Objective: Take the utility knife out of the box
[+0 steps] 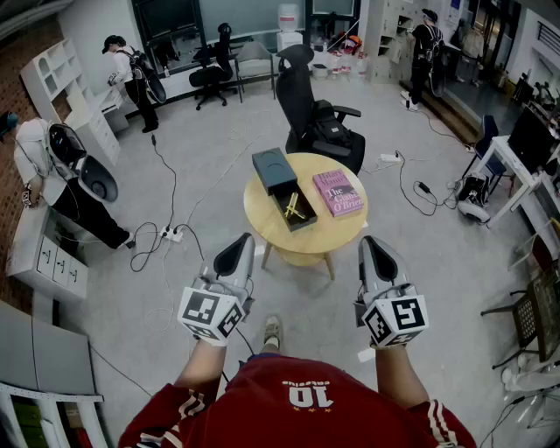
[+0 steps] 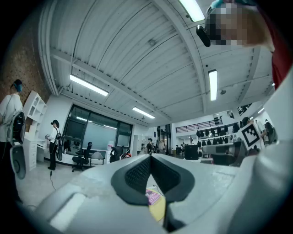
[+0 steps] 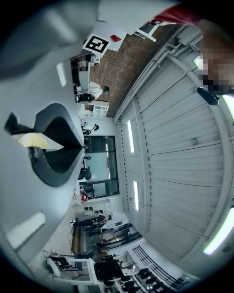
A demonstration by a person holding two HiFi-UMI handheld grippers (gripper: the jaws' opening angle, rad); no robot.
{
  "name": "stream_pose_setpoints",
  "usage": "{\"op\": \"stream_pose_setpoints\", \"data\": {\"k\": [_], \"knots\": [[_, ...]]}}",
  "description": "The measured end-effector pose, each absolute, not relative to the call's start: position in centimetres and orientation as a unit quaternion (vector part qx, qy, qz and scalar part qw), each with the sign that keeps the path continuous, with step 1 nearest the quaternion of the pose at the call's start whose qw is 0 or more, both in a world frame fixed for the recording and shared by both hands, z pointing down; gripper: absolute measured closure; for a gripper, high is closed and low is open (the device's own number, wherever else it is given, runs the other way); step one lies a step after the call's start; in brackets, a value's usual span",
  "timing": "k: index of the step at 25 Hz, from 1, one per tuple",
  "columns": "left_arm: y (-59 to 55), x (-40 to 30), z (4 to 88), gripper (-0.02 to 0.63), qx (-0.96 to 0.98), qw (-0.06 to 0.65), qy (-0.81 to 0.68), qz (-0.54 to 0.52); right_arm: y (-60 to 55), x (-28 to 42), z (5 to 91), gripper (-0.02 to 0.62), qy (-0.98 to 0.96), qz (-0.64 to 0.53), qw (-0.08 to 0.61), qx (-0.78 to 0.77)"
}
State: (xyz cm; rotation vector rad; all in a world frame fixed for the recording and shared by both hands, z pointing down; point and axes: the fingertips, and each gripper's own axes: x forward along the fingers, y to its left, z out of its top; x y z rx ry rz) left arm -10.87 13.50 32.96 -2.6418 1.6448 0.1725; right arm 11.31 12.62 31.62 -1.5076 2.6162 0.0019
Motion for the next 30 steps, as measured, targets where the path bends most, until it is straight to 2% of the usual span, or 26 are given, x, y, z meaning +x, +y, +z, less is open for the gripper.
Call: {"op": "stream_pose_setpoints", "data": {"k": [30], "knots": [[12.8,-10.7,32.9,0.603,-0.848,0.015,0.526,0.059,11.9,10.9,32.1,0.597,0.864,0.006,0.05,-0.5]]}}
